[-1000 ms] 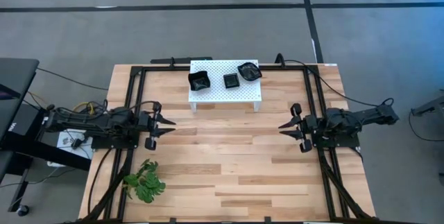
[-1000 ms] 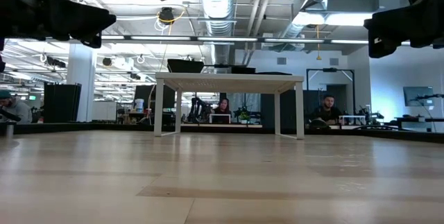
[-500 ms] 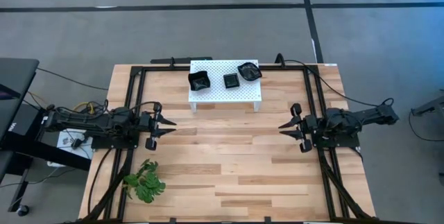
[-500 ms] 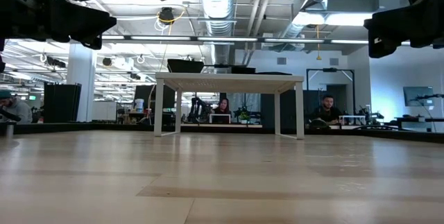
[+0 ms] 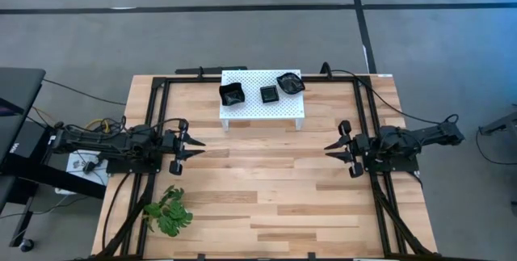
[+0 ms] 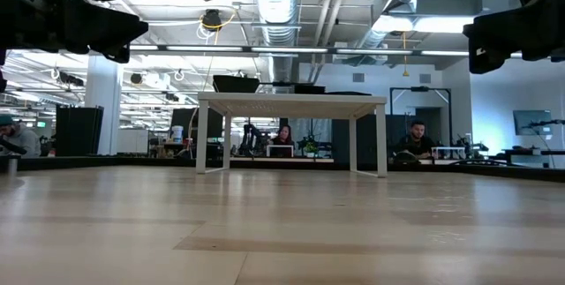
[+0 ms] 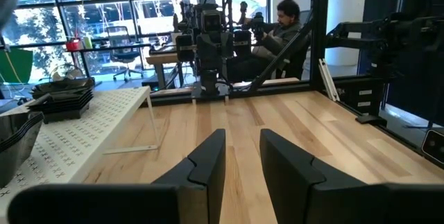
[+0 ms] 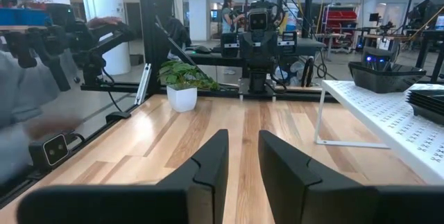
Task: Pick & Place Mini shaped plates
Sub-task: Return to Home Position
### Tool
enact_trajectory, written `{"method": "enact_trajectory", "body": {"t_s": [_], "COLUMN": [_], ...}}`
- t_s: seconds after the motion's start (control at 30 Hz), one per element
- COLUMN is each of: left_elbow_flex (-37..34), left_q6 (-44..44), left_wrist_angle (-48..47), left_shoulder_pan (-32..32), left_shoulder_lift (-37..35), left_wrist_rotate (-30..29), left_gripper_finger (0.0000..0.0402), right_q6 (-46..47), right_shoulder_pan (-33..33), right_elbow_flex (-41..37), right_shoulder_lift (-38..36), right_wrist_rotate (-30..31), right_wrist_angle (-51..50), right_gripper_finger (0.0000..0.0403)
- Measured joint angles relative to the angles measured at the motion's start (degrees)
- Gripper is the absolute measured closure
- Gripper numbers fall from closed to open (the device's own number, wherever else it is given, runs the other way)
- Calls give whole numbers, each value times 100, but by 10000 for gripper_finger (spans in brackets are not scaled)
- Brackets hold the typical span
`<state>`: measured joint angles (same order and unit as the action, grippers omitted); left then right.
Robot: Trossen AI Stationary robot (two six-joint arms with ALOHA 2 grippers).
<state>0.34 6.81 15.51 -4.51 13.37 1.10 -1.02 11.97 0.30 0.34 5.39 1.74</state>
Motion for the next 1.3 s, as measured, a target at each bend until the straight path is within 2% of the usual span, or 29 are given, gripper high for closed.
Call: {"method": "enact_trajectory", "body": {"t_s": [0.33,0.47,0.7,0.8,0.97,1.3], "left_elbow_flex": [0,0,0,1,-1,0], "left_q6": [-34,-478,-768,-875,-1322,-1443], "left_wrist_angle": [0,-4,-90,-573,-1401,-1375], "left_shoulder_pan": [0,0,2,35,272,896], "left_shoulder_lift": [-41,-203,-961,-1326,-1318,-1335], "left_wrist_rotate": [0,0,0,25,148,450], "left_gripper_finger": [309,309,309,309,309,309], "right_q6": [2,1,2,2,2,2], "right_shoulder_pan": [0,0,0,0,0,0], "right_elbow_flex": [0,0,-2,-2,-2,-2], "right_shoulder_lift": [0,2,2,2,2,2], "right_wrist_rotate": [0,0,0,0,0,0], "right_wrist_angle": [0,0,0,0,0,0], "right_gripper_finger": [328,328,328,328,328,328]}}
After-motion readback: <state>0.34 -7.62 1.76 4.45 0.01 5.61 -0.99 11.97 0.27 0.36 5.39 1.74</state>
